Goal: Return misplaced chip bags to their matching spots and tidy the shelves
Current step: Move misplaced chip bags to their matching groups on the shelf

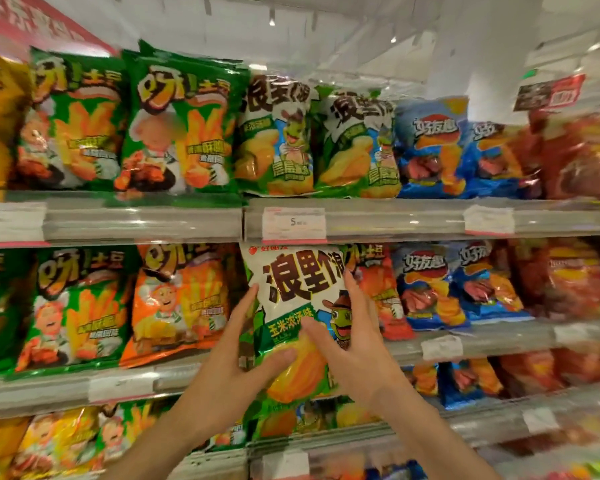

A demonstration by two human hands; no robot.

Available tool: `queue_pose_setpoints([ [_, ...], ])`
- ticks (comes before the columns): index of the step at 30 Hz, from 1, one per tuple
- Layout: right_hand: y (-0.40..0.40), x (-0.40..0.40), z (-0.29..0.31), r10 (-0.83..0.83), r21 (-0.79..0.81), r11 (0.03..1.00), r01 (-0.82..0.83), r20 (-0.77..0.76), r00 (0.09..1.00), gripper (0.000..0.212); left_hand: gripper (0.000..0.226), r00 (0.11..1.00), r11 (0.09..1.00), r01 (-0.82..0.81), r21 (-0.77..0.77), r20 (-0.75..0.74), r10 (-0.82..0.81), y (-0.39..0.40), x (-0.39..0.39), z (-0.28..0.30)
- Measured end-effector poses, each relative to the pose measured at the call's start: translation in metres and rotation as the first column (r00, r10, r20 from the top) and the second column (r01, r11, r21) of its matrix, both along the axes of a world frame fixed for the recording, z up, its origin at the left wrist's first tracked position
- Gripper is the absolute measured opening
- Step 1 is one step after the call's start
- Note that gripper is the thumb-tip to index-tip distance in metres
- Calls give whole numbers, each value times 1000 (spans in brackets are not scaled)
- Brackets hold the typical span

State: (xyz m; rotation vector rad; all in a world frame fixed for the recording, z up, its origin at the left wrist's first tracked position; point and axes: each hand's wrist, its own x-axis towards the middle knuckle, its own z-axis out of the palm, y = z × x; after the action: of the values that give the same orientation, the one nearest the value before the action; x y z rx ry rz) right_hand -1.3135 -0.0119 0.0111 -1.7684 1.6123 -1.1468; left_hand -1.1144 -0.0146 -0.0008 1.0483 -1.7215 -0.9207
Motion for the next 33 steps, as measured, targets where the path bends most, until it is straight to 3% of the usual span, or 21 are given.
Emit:
queue_pose_setpoints([
  [4, -13, -15, -3, -22, -54, 998, 24, 39, 999, 78, 88, 999, 1000, 7, -18, -43, -8, -10, -5, -3],
  [6, -23, -24, 1, -122, -113, 985, 130, 78, 989, 76, 88, 998, 1000, 9, -23, -56, -10, -17, -1, -2],
  [8, -40, -39, 3, -285, -161, 945, 285, 22, 958, 74, 91, 999, 999, 4, -35, -48, -5, -23, 5, -3],
  [11, -68, -58, 1, -474, -138, 878, 459, -114, 873, 86, 91, 998, 999, 1, -45, -66, -4, -28, 11, -3],
  [14, -91, -68, -7, -516, 8, 844, 537, -264, 815, 104, 92, 998, 998, -3, -55, -56, 0, -32, 12, -5],
  [19, -104, -75, -6, -488, 89, 838, 538, -319, 812, 124, 93, 998, 999, -27, -47, -62, 24, -34, 7, -5],
  [23, -109, -87, -8, -418, 110, 889, 445, -207, 885, 127, 91, 997, 998, -33, -50, -69, 30, -35, 1, -3],
  [27, -115, -103, -12, -319, 179, 927, 329, -82, 944, 106, 89, 995, 997, -60, -50, -82, 56, -36, -8, -4],
  [33, -120, -116, -15, -234, 113, 966, 233, -5, 972, 84, 87, 983, 992, -123, -42, -140, 116, -35, -23, -4],
])
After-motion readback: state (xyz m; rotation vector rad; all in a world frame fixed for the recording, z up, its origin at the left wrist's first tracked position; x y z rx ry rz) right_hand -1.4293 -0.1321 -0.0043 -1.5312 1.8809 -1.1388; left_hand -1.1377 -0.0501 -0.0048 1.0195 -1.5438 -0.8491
